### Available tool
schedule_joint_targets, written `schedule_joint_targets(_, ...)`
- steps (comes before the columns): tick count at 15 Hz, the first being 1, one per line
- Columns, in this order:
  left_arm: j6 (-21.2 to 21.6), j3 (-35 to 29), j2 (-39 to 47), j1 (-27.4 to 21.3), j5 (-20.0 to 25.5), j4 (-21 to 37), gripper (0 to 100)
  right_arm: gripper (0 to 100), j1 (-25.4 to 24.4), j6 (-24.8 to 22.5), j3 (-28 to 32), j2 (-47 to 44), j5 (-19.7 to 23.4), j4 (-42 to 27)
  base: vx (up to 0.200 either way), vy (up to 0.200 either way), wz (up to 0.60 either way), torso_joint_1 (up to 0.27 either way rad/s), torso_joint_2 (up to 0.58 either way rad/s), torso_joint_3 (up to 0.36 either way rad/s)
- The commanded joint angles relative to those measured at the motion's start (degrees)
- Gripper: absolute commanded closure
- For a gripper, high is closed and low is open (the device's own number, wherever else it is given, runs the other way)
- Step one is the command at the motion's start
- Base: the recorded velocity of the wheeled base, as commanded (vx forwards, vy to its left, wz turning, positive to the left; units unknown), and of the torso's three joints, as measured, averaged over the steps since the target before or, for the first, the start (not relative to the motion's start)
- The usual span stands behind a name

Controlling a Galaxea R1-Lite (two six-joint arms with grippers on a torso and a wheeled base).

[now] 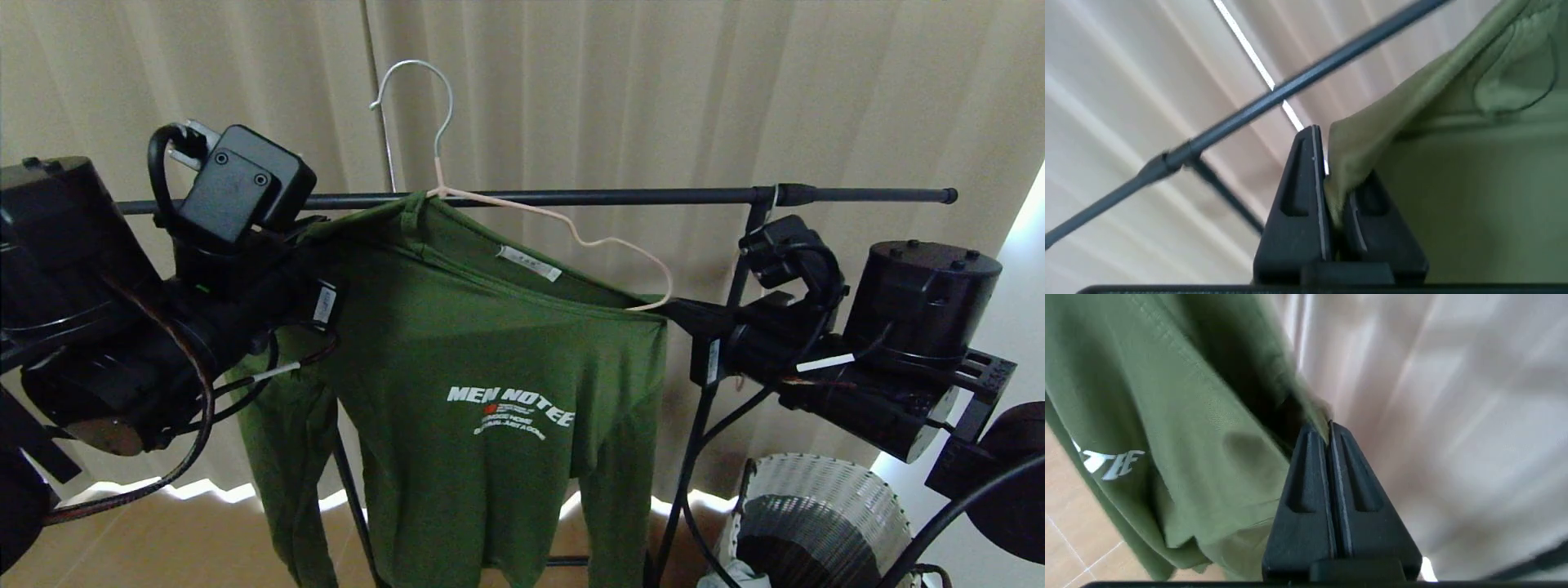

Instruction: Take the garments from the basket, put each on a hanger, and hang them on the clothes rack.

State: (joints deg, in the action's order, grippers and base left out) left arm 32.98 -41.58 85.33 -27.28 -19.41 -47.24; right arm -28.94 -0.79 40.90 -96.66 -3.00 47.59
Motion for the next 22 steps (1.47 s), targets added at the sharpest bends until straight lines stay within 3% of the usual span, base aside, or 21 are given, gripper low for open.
schedule_joint_targets(1,0.33,1.33,-0.43,0.83,0.07,0.04,100,100,1.08,-0.09,0.67,0.42,0.01,0.04,0.0,0.0,0.0,0.0,0.0,0.0)
schedule_joint_targets(6,2.53,3.88,0.01,1.09,0.16,-1.28,100,100,1.43,0.0,1.82,0.86,0.54,0.04,0.0,0.0,0.0,0.0,0.0,0.0)
schedule_joint_targets(13,2.09,3.88,0.97,2.41,-3.0,-1.28,100,100,-7.62,-0.26,0.67,5.17,0.63,-1.54,0.0,0.0,0.0,0.0,0.0,0.0)
schedule_joint_targets(14,2.09,3.79,0.97,2.41,-3.0,-1.28,100,0,-8.24,-0.26,0.67,5.17,0.63,-1.54,0.0,0.0,0.0,0.0,0.0,0.0)
schedule_joint_targets(17,2.09,3.79,0.97,2.5,-3.09,-1.28,100,0,-8.59,-0.44,-0.12,5.17,0.45,-1.36,0.0,0.0,0.0,0.0,0.0,0.0)
schedule_joint_targets(18,2.0,3.79,0.97,2.5,-3.62,-1.36,100,0,-8.59,-1.76,-1.35,5.43,0.45,-1.19,0.0,0.0,0.0,0.0,0.0,0.0)
schedule_joint_targets(20,1.65,3.88,1.06,2.41,-5.11,-1.28,100,0,-8.59,-9.4,-6.45,8.33,0.8,-0.83,0.0,0.0,0.0,0.0,0.0,0.0)
schedule_joint_targets(22,1.57,3.79,1.06,2.32,-5.55,-1.28,100,0,-9.2,-10.72,-6.8,9.74,2.74,-0.83,0.0,0.0,0.0,0.0,0.0,0.0)
